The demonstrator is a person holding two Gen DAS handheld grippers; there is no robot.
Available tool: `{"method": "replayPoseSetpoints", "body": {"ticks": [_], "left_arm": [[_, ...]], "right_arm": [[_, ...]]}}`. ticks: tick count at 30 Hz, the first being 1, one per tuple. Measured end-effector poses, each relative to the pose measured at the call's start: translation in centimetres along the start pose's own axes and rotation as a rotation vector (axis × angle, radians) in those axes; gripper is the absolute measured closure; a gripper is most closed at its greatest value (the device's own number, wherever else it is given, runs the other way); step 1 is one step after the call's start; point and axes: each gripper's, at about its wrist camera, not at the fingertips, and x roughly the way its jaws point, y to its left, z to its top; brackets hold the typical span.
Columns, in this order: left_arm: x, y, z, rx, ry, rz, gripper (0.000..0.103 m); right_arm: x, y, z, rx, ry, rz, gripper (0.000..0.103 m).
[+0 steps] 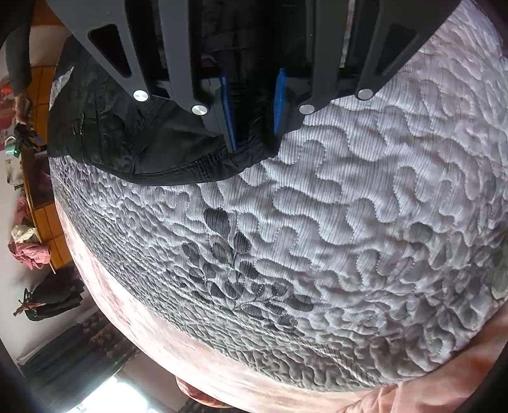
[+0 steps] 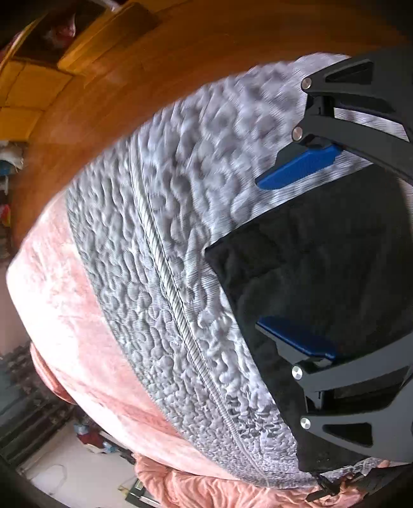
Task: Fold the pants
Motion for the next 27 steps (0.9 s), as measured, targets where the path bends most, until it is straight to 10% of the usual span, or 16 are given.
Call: {"method": "replayPoseSetpoints", "body": {"ticks": [6, 13, 27], "left_arm": [[0.1, -0.1, -0.1, -0.031, -0.012, 0.018, 0.082], [-0.5, -1.2, 0.0, -0.017, -0.031, 0.066, 0.090], [-10.5, -3.9, -1.8, 0.008, -0.163, -0.030, 0.094]], "right_arm": [[4.0, 0.6, 1.4, -0.066, 0.040, 0.006, 0.022], [3.8, 0.0, 0.7, -0.073, 0.046, 0.086, 0.091], [-12.9, 1.8, -4.2, -0.075, -0.174, 0.087, 0.096]]}}
